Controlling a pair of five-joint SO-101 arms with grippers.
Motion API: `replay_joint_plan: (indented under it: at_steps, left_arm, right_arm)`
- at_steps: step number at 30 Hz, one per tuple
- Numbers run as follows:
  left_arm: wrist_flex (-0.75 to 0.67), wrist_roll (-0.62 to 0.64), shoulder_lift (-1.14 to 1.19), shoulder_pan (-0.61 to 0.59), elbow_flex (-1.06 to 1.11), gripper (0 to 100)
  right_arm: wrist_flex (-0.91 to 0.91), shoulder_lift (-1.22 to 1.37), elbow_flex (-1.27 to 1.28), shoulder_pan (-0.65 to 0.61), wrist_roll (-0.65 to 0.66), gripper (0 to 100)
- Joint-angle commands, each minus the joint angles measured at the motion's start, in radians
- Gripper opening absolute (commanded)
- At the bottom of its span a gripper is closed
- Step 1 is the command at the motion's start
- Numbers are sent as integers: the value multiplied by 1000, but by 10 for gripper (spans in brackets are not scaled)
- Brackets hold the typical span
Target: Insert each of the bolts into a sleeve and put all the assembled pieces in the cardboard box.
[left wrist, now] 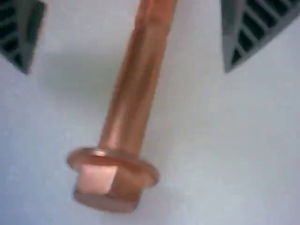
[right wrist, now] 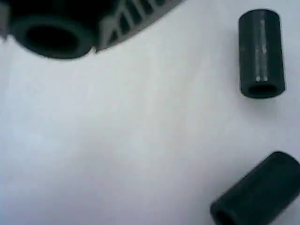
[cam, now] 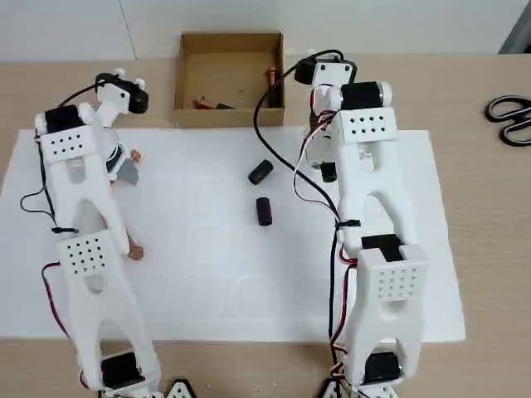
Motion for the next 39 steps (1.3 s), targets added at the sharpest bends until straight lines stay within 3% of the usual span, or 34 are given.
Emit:
replay_joint_plan:
  at_steps: [1,20,28,36,39]
  left_arm:
    - [-15,-6,-3,8,-48,186]
    - [-57,40,44,61,-50,143]
    - [-49,43,46,61,-47,5]
    - [21,107,34,92,-91,6]
    - [21,221,29,97,-193,6]
  right_arm:
    - [10,-81,-3,7,11,3]
    - [12,-77,-2,-42,11,3]
    - [12,-77,-2,-42,11,3]
    - [12,-77,-2,-42,11,3]
    - [12,-79,-2,-48,11,3]
